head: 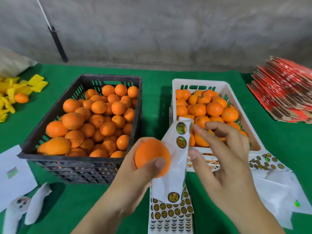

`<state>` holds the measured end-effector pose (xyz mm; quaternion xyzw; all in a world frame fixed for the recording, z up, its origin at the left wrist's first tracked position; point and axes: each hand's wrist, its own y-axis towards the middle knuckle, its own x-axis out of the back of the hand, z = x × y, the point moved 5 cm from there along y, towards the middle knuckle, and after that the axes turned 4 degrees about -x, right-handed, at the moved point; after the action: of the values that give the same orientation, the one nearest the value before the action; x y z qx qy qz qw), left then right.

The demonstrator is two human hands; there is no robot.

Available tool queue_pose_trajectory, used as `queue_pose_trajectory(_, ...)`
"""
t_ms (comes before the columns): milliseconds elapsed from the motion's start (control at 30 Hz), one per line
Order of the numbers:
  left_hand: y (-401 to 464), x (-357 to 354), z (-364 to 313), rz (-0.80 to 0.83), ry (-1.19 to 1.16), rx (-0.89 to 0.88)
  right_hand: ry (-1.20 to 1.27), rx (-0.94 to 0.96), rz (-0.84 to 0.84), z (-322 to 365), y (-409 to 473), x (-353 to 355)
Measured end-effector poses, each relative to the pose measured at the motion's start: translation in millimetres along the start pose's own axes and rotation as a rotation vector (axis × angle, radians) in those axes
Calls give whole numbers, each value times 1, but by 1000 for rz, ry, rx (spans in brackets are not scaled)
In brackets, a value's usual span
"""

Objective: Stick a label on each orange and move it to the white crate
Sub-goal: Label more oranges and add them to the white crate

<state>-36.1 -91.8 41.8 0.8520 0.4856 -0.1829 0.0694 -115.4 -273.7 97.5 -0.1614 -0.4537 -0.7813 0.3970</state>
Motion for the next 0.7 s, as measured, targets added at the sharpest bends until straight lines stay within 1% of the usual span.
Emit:
queue_pose_trajectory(67,-4,-2,-3,-26,110,-32,32,29,-47,10,0,6)
queue_pose_trajectory(133,-7,-5,-8,-6,198,-86,29,46,13,16,1,2)
queue_pose_trajectory(233,-12,-10,-17,50,291,-179,130,-20,118,9,3,-3)
queue_pose_trajectory(300,-14,-11,-22,79,312,-209,184,-42,207,4,5,-3)
queue_pose_trajectory(433,-17,-17,-26,127,313,-210,43,52,338,7,3,1)
queue_pose_trajectory(500,-19,-20,-28,152,316,-225,4,50,414,6,2,-3)
queue_pose_trajectory(567,-19,-21,-29,172,344,-244,51,6,467,3,0,-5)
queue_pose_trajectory(700,-19,-21,-27,166,322,-226,271,-105,558,-5,-4,-9)
